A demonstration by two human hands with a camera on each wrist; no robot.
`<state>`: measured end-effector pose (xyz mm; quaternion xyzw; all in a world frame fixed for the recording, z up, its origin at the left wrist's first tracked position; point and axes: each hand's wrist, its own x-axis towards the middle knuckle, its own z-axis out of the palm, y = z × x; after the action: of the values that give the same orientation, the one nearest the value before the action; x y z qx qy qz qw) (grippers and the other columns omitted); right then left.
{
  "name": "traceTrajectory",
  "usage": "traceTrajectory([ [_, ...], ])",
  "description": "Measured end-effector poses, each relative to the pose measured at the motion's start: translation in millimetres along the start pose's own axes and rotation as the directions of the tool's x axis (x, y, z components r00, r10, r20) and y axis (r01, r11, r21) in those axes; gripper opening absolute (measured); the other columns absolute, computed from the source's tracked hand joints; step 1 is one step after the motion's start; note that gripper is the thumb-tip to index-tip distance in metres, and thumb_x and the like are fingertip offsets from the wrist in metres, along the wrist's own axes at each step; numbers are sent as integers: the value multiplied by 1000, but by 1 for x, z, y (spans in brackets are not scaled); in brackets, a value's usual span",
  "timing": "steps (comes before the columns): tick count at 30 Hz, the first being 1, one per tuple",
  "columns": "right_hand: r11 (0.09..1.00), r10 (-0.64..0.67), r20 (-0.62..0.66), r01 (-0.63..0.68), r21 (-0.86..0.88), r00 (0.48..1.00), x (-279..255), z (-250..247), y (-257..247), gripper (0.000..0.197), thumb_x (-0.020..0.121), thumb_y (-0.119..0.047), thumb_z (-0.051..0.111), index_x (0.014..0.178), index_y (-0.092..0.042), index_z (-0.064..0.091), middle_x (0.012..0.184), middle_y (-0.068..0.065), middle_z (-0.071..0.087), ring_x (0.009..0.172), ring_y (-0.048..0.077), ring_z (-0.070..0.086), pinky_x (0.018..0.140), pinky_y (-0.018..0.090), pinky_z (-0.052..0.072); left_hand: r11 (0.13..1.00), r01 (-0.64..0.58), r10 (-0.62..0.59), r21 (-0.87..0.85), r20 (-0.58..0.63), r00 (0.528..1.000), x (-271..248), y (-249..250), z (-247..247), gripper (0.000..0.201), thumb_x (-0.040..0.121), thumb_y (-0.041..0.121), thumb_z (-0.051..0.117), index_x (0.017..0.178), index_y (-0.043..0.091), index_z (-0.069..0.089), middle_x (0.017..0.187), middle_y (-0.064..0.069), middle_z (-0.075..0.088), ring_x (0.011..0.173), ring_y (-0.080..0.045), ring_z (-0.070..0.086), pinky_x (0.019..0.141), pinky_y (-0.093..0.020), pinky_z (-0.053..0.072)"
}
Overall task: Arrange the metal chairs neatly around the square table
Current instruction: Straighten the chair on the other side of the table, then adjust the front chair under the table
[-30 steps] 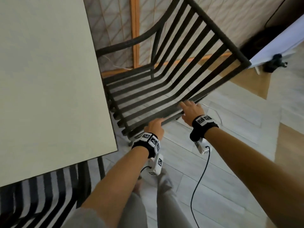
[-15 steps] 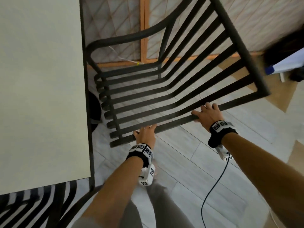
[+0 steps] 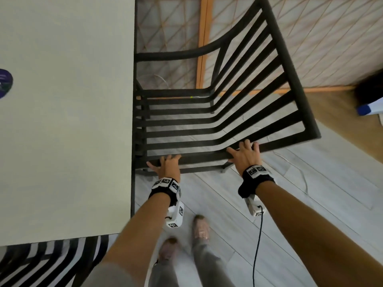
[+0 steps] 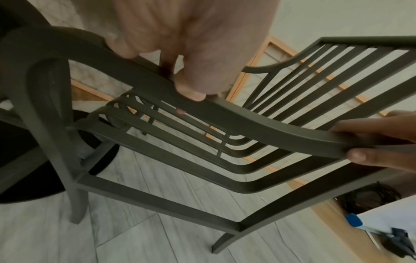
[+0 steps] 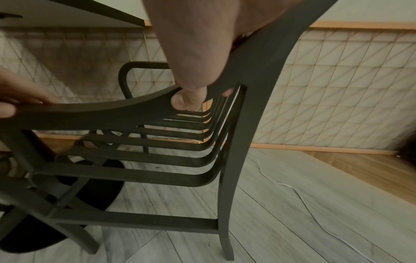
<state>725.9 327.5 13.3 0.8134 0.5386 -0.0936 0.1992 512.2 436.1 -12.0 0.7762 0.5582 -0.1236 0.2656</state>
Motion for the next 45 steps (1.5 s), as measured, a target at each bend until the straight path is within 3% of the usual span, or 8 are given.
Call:
traceTrajectory([
  [9, 997, 7, -30, -5, 78, 1000, -38, 10, -22, 45, 89, -45, 53, 131, -33, 42, 124, 12, 56, 123, 35, 39, 105, 52, 27, 999, 29, -30, 38, 13, 999, -23, -22, 7, 65, 86, -6, 56, 137, 33, 48, 146, -4, 46, 144, -30, 23, 105, -81, 0],
  [16, 996, 14, -54, -10, 85, 998, -32, 7, -13, 46, 90, -48, 50, 133, -34, 40, 127, 10, 55, 127, 34, 36, 109, 52, 24, 1000, 18, -18, 2, -9, 1000, -24, -12, 4, 54, 89, -2, 53, 135, 25, 50, 142, -7, 48, 142, -30, 26, 106, -80, 2],
  [21, 993, -16, -146, 33, 115, 989, -56, 2, -31, 64, 81, -41, 64, 138, -36, 36, 144, 13, 41, 136, 37, 30, 114, 58, 13, 990, -135, 132, -42, -64, 989, -60, -9, 5, 68, 85, 6, 60, 145, 24, 34, 153, -8, 36, 146, -28, 26, 116, -62, 23],
  [24, 986, -74, -141, 93, 137, 987, -80, 0, -50, 65, 84, -31, 60, 142, -34, 32, 154, 13, 28, 144, 36, 18, 116, 55, 5, 962, -241, 247, -130, 26, 969, -103, -8, 0, 60, 91, 10, 53, 146, 21, 33, 157, -9, 29, 147, -28, 25, 118, -49, 28],
  [27, 982, -72, -90, 87, 168, 993, -111, 2, -75, 60, 84, -29, 59, 139, -31, 35, 153, 11, 27, 144, 33, 18, 117, 53, 13, 945, -276, 299, -175, 121, 947, -147, -24, -20, 55, 91, 13, 52, 143, 18, 36, 157, -8, 25, 144, -29, 28, 115, -46, 33],
  [36, 966, -29, -9, 31, 256, 1000, -225, -14, -204, 61, 82, -20, 61, 138, -28, 37, 148, 10, 33, 138, 30, 28, 111, 47, 30, 893, -442, 430, -82, 447, 785, -285, -150, -126, 48, 93, 31, 53, 138, 15, 48, 147, -9, 43, 135, -27, 41, 111, -36, 33],
  [41, 926, -125, 5, 114, 359, 992, -296, -26, -311, 65, 80, -25, 67, 137, -31, 36, 149, 8, 32, 135, 29, 33, 106, 46, 35, 918, -397, 352, 2, 455, 818, -345, -258, -170, 45, 93, 37, 53, 133, 16, 54, 135, -8, 57, 120, -24, 54, 93, -25, 39],
  [45, 870, -291, -18, 273, 410, 956, -343, -45, -383, 72, 74, -32, 72, 135, -37, 34, 147, 4, 33, 132, 26, 36, 105, 46, 37, 952, -302, 234, 45, 528, 817, -384, -341, -190, 51, 88, 41, 60, 133, 18, 53, 131, -4, 59, 117, -21, 56, 96, -30, 44],
])
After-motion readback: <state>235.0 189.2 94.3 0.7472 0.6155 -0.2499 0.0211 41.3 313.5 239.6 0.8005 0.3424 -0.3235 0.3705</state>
